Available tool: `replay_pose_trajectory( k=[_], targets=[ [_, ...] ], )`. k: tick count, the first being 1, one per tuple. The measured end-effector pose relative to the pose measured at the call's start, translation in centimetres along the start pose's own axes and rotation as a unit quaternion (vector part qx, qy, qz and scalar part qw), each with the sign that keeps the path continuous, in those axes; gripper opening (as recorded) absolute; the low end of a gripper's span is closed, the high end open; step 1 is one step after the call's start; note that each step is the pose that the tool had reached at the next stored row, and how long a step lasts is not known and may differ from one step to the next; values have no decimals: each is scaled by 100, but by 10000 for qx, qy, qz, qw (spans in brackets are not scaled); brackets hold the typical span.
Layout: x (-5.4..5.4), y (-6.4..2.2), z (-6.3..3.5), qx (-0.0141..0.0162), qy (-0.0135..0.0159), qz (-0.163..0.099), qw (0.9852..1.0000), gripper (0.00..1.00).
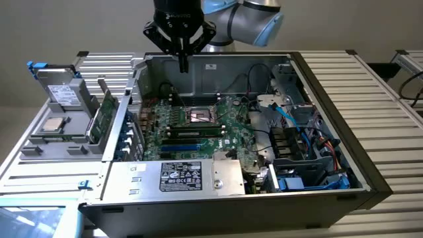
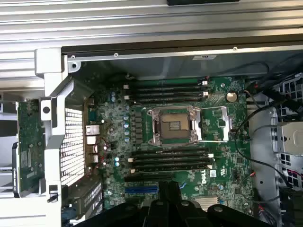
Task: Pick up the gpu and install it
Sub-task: 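Reach for the gpu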
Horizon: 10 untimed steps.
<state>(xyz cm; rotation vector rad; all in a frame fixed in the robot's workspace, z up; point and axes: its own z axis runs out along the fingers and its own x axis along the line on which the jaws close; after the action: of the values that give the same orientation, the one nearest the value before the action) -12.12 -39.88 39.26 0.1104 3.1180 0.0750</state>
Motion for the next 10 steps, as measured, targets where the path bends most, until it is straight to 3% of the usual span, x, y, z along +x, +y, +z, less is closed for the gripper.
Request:
replay_pose_trajectory(
  k=[6,10],
  targets=[
    [26,-2,-2,0,0,0,10000,12],
    [168,-12,-4,-21,7,1,10000,12]
  ],
)
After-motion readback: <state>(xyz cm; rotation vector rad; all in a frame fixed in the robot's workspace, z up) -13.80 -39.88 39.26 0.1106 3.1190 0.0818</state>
